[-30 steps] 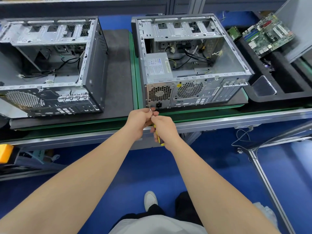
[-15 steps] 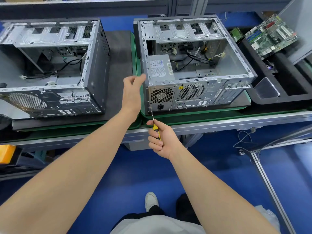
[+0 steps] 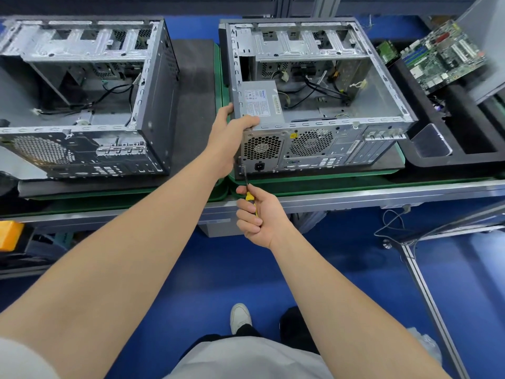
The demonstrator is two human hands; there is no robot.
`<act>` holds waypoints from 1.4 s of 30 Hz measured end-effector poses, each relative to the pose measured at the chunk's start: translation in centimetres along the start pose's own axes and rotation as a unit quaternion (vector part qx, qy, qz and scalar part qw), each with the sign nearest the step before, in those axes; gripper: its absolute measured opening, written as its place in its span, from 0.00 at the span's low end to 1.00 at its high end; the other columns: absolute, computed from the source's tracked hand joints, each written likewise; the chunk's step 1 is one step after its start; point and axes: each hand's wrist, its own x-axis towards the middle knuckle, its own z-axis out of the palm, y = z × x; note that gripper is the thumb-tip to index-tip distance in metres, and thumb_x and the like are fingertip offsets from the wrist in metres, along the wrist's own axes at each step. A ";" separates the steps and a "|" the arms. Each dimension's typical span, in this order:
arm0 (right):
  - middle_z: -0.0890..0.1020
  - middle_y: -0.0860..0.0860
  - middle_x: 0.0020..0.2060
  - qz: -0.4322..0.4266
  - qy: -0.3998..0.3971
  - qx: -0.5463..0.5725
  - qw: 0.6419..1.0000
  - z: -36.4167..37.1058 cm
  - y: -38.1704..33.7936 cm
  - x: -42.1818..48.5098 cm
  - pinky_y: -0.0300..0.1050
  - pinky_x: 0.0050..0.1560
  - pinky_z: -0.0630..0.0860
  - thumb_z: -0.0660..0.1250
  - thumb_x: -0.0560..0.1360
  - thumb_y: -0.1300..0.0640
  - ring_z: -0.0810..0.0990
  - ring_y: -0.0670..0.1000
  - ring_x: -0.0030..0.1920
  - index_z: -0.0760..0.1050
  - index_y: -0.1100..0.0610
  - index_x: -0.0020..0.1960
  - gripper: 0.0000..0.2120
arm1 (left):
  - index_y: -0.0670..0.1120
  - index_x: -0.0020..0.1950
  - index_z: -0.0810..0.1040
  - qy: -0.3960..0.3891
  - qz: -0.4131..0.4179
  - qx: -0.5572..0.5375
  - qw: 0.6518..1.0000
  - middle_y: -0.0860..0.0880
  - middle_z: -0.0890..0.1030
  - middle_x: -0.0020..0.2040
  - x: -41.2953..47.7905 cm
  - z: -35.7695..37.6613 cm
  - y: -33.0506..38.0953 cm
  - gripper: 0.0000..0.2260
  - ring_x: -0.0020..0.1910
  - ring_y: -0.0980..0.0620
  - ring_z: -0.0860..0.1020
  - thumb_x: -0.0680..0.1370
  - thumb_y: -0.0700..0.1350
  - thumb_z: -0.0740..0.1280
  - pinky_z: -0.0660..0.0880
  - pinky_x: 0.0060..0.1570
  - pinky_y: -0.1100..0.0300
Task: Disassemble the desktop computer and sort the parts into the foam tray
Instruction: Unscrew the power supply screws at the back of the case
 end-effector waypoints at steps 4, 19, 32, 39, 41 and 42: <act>0.63 0.47 0.28 -0.002 0.023 0.002 1.000 0.1 0.1 0.2 0.37 0.18 0.52 0.60 0.87 0.48 0.57 0.46 0.20 0.79 0.56 0.47 0.16 | 0.56 0.72 0.69 -0.004 -0.011 -0.002 1.000 0.51 0.84 0.57 0.0 -0.2 0.1 0.28 0.46 0.52 0.86 0.75 0.47 0.74 0.82 0.41 0.50; 0.79 0.51 0.35 -0.236 0.336 -0.549 0.728 0.9 0.7 1.2 0.45 0.31 0.63 0.55 0.85 0.50 0.76 0.52 0.36 0.77 0.56 0.42 0.19 | 0.60 0.76 0.63 -0.007 -0.002 0.015 1.000 0.56 0.83 0.57 -0.1 0.1 -0.8 0.32 0.47 0.57 0.85 0.76 0.52 0.73 0.81 0.49 0.47; 0.67 0.48 0.30 0.028 -0.096 0.072 0.992 -1.3 -0.3 0.0 0.35 0.18 0.57 0.62 0.85 0.51 0.59 0.43 0.21 0.77 0.57 0.48 0.13 | 0.60 0.76 0.58 -0.024 -0.005 0.020 0.999 0.51 0.78 0.67 -0.6 0.6 -1.0 0.34 0.64 0.47 0.78 0.74 0.56 0.71 0.70 0.69 0.37; 0.68 0.49 0.29 -0.037 -0.002 -0.062 0.997 -0.8 -0.5 0.5 0.38 0.16 0.54 0.61 0.86 0.52 0.58 0.45 0.18 0.77 0.56 0.49 0.12 | 0.62 0.75 0.57 -0.026 -0.018 0.012 0.999 0.48 0.74 0.70 -0.7 1.1 -0.9 0.38 0.67 0.45 0.75 0.68 0.59 0.70 0.68 0.71 0.37; 0.68 0.51 0.29 -0.091 0.065 -0.200 0.973 -0.6 -0.6 0.4 0.39 0.20 0.53 0.59 0.86 0.53 0.58 0.48 0.20 0.75 0.58 0.50 0.11 | 0.63 0.75 0.58 -0.023 -0.020 0.002 1.000 0.48 0.73 0.71 -0.7 1.2 -1.0 0.38 0.68 0.44 0.74 0.68 0.59 0.71 0.67 0.71 0.37; 0.69 0.51 0.29 -0.127 0.100 -0.281 0.946 -0.4 -0.5 0.3 0.40 0.22 0.54 0.57 0.86 0.54 0.58 0.49 0.21 0.74 0.58 0.49 0.12 | 0.63 0.74 0.59 -0.022 -0.020 -0.002 1.000 0.48 0.72 0.71 -0.7 1.3 -1.0 0.37 0.69 0.44 0.73 0.68 0.59 0.71 0.67 0.71 0.36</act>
